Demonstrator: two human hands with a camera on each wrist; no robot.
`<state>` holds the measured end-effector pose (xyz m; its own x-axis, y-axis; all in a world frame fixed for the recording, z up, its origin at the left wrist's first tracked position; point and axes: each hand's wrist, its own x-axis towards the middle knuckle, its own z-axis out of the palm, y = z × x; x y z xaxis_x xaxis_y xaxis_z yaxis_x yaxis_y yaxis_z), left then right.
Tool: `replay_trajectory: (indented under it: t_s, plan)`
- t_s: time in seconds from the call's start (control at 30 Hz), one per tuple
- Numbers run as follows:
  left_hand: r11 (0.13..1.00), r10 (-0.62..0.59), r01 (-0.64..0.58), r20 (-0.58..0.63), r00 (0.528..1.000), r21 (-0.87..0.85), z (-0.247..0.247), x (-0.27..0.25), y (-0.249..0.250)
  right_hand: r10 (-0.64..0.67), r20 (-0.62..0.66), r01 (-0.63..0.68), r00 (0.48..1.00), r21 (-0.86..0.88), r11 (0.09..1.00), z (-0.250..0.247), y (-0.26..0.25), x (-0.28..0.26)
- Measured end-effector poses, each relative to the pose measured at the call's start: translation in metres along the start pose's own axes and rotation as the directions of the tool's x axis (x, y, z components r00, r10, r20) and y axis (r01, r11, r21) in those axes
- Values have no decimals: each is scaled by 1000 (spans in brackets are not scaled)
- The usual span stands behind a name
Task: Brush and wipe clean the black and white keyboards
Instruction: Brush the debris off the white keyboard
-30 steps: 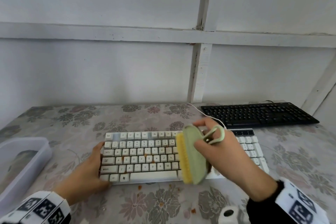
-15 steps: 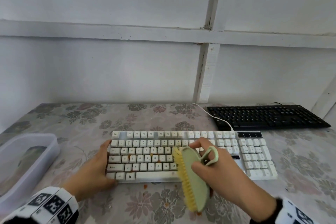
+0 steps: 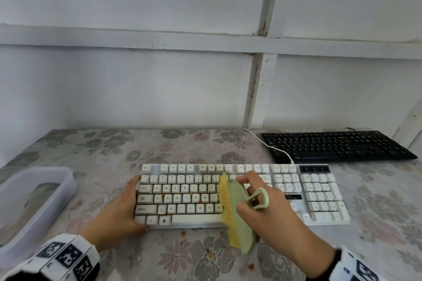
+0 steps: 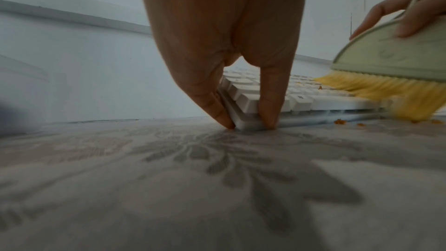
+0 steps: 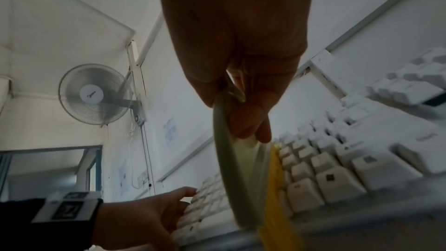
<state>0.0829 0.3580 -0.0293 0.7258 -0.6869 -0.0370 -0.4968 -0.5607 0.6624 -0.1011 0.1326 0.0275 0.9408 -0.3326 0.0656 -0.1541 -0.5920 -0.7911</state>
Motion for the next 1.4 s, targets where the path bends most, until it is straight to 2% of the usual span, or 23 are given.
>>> replay_trajectory:
  t_s: [0.1,0.23,0.3,0.37,0.43,0.53,0.6,0.77,0.87,1.0,1.13,1.2,1.27,1.4]
  plan:
    - [1000,-3,3,2,1000,1,0,0,-1,35,20,-36,999,24,999,-10,-5,-6]
    - [1000,-9,9,14,1000,2,-1,-1,-1,-23,-163,34,986,64,997,-20,-18,12]
    - [1000,-17,18,22,1000,-2,-1,-2,2,-30,-208,44,978,66,997,-16,-19,22]
    - [1000,-22,22,20,1000,-15,-1,-3,3,-29,-184,36,983,34,999,-7,-15,22]
    - [999,-27,27,24,999,-25,-1,-3,5,-23,-104,25,994,22,999,3,-9,13]
    - [999,-25,26,21,999,-32,-1,-1,3,50,0,-50,999,55,997,2,-6,-1]
    - [999,-11,12,17,1000,-46,-1,-2,2,70,7,-70,998,65,995,-7,-10,-1]
    - [997,6,-6,8,1000,-71,-1,-3,2,9,-162,10,987,119,993,-15,-32,20]
    - [998,-11,12,15,1000,-60,0,-2,1,-32,-199,49,979,83,995,-4,-33,31]
    - [999,-21,21,5,1000,-30,1,0,-1,-46,-106,53,993,60,997,16,-22,26]
    - [1000,4,-4,-1,1000,-22,1,1,-2,34,23,-36,999,102,994,19,-11,9]
    - [999,3,-3,0,1000,-35,2,2,-3,60,44,-65,997,120,991,12,-14,4]
    - [999,-4,4,2,1000,-44,2,2,-4,55,9,-56,998,151,987,2,-22,5]
    - [999,-3,3,-5,1000,-42,2,1,-5,0,-156,28,988,181,983,-8,-36,23]
